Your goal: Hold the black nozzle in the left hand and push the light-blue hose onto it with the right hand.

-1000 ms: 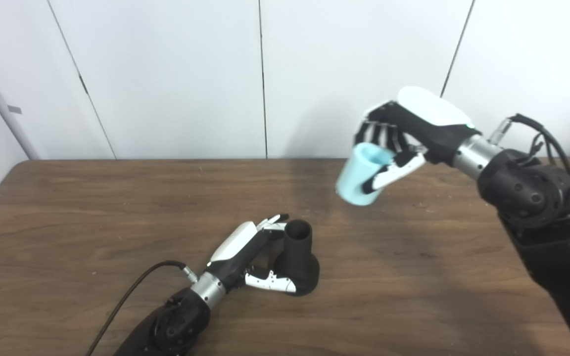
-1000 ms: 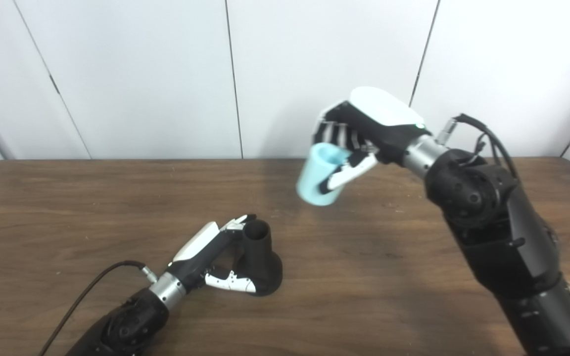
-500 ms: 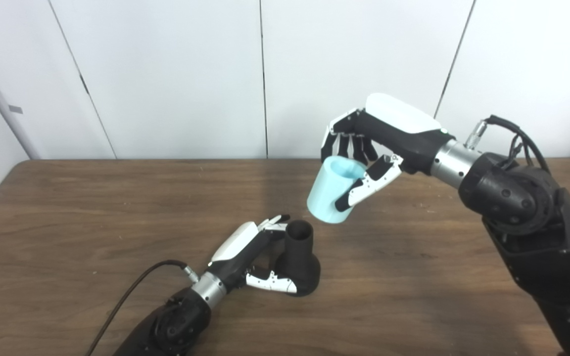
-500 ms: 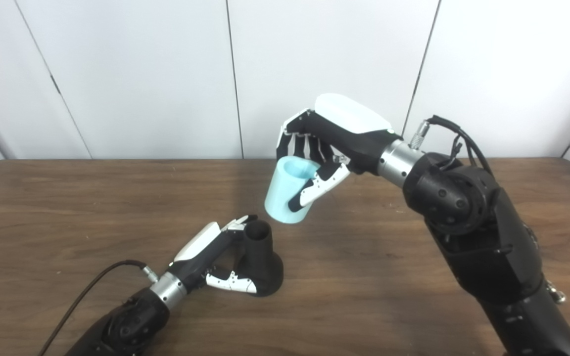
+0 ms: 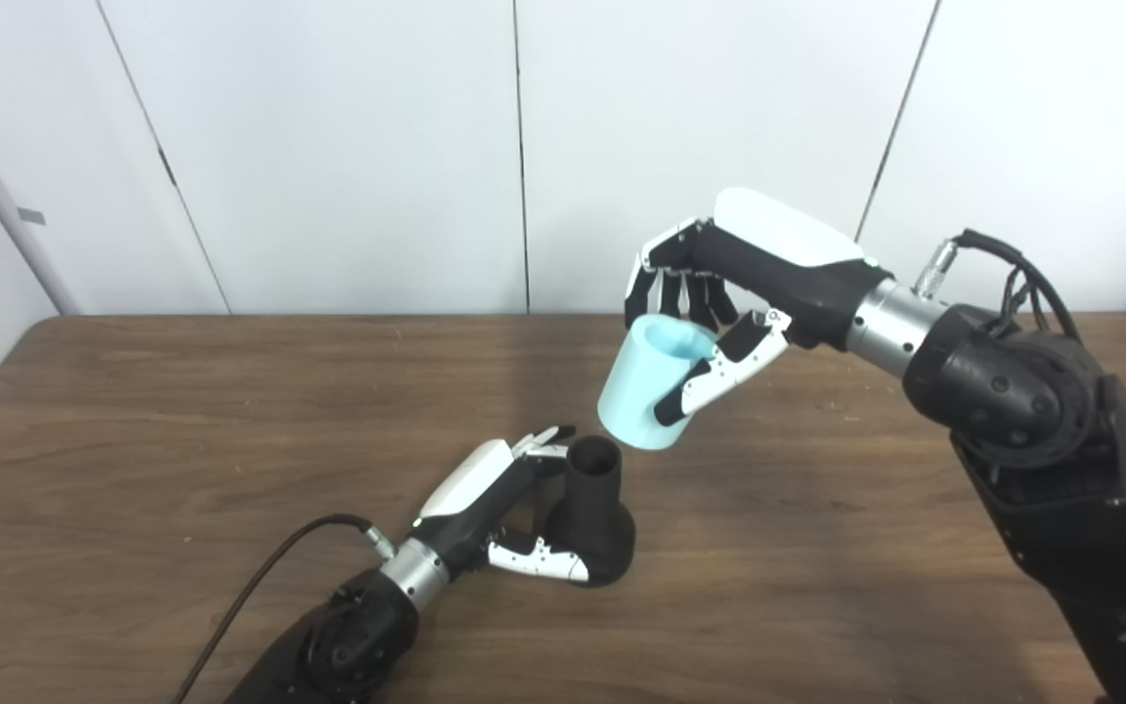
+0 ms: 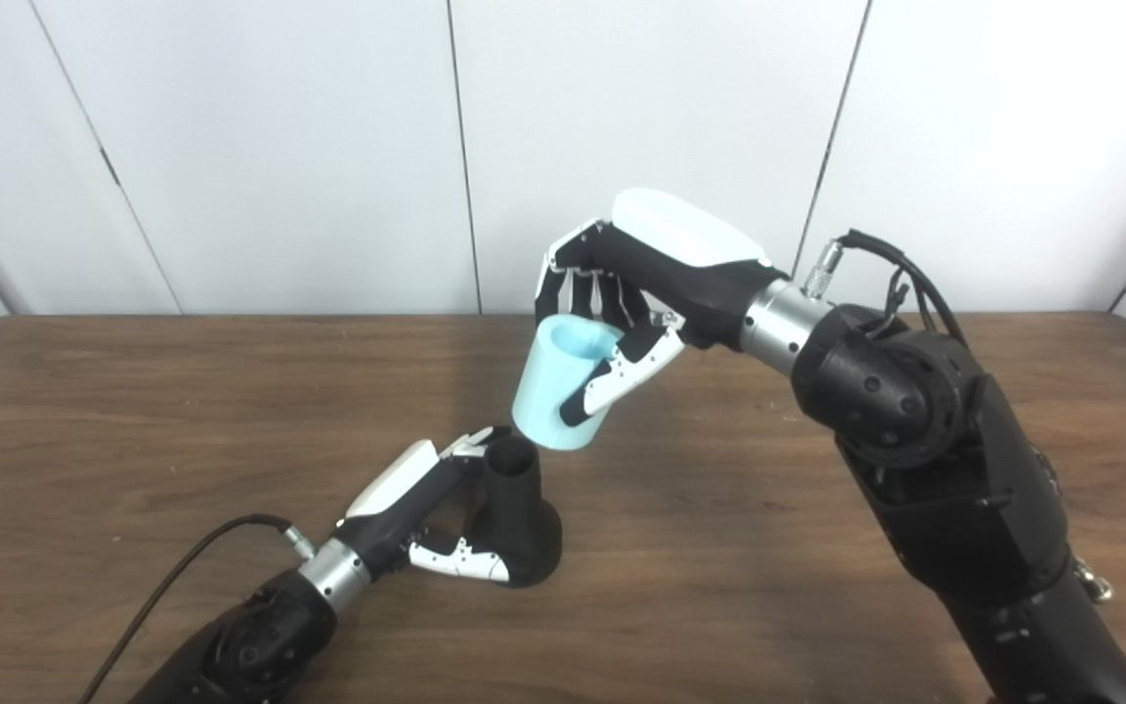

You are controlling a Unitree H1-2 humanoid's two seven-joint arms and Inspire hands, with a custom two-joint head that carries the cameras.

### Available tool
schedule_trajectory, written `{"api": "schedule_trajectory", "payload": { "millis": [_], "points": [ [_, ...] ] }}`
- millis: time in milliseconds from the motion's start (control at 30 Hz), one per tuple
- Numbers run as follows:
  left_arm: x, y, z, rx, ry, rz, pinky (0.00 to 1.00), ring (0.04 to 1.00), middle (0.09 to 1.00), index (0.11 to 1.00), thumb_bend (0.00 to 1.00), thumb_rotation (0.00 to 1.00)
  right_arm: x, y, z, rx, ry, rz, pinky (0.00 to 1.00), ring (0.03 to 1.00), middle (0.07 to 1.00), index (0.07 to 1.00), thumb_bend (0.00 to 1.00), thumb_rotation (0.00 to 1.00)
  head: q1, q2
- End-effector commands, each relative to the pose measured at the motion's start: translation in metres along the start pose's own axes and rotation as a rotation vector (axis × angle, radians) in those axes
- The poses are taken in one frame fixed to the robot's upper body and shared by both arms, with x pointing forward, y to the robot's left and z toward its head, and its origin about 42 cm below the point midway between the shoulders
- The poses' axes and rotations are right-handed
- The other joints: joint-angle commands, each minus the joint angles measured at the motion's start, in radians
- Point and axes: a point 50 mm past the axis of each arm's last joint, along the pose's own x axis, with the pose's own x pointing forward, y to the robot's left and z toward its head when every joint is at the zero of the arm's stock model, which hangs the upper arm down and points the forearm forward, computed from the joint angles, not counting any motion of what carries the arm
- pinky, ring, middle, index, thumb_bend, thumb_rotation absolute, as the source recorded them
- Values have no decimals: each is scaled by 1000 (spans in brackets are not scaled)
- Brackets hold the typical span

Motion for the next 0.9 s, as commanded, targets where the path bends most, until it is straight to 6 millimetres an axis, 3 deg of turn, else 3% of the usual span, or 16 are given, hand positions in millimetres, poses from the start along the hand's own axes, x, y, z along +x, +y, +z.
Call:
{"api": "schedule_trajectory", "payload": {
  "millis": [0, 400, 867],
  "points": [
    [-42, -64, -37, 29, 233, -284, 1000, 979, 792, 442, 579, 368, 2, -24, 19, -22, -67, -91, 198, 259, 339, 483, 511, 135, 0, 1],
    [-42, -66, -37, 21, 231, -287, 1000, 979, 791, 442, 573, 358, 9, -7, 30, 18, -132, -157, 194, 256, 336, 485, 510, 137, 2, 1],
    [-43, -67, -37, 13, 235, -280, 1000, 979, 788, 443, 573, 357, 17, 5, 33, -18, -116, -73, 206, 271, 342, 482, 510, 136, 7, 5]
  ]
}}
